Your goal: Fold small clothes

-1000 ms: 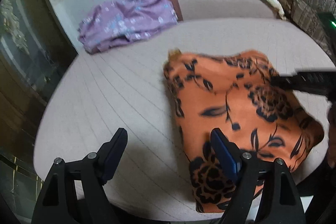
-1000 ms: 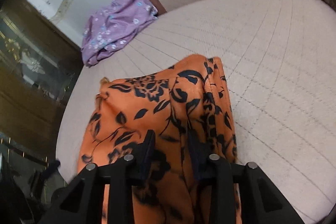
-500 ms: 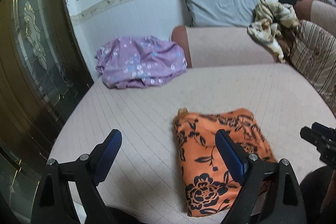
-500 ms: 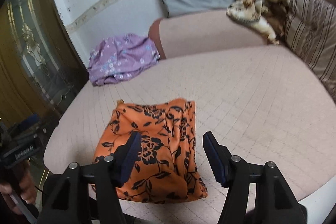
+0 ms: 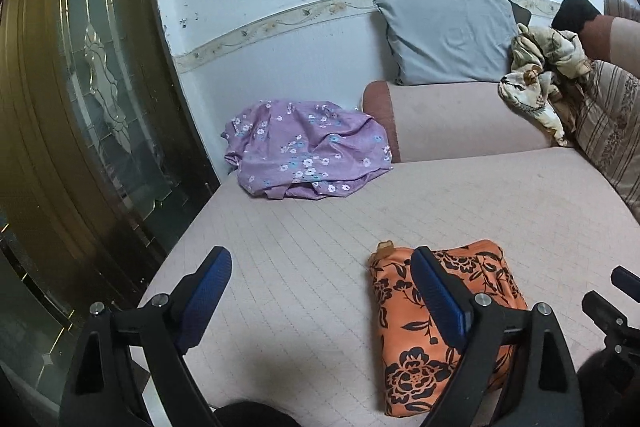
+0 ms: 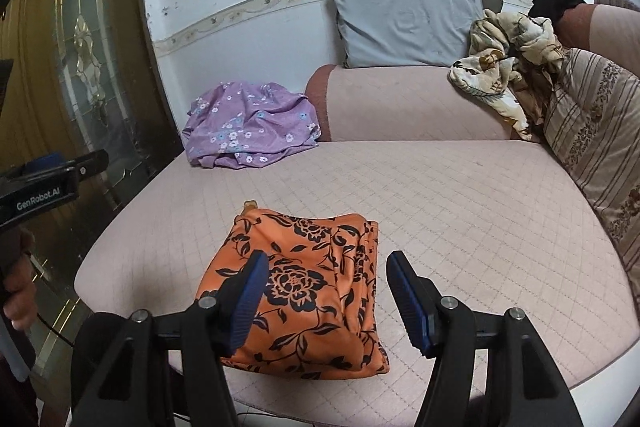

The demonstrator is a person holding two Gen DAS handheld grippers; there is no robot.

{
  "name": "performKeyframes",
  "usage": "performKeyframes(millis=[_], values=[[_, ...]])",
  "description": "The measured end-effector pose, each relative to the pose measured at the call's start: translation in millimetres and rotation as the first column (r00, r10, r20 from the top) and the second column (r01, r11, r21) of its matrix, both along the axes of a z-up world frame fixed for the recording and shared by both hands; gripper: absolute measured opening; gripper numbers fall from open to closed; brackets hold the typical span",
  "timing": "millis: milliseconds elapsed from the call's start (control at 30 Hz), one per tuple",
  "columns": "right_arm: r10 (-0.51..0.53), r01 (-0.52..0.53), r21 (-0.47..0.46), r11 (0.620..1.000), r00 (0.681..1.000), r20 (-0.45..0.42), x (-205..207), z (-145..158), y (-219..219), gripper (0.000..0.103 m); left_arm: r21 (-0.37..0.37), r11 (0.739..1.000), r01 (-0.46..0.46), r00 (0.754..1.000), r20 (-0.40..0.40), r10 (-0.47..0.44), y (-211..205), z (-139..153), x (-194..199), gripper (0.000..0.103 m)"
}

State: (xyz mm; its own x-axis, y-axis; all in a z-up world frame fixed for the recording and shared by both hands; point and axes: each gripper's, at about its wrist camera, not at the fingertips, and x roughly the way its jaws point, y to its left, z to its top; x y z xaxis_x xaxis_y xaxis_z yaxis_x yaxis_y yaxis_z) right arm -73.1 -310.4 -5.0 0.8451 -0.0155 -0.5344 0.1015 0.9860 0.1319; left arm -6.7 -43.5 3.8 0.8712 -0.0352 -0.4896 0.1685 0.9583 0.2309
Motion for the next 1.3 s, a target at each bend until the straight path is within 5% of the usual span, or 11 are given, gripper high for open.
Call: performKeyframes(millis=[800, 1300], values=[[0.057, -0.055, -0.135, 0.989, 0.998, 0.012, 5.5, 9.1, 49.9, 0.066, -0.084, 0.996, 0.017, 1.000, -0.017, -0.018, 31.1, 0.6, -0.1, 0.091], [0.071, -0.073, -0.135, 0.988, 0.997, -0.022, 32.0, -5.6, 48.8, 0.066, -0.137, 0.990, 0.034, 0.996, -0.078, -0.045, 30.9, -18.7, 25.8, 0.091]])
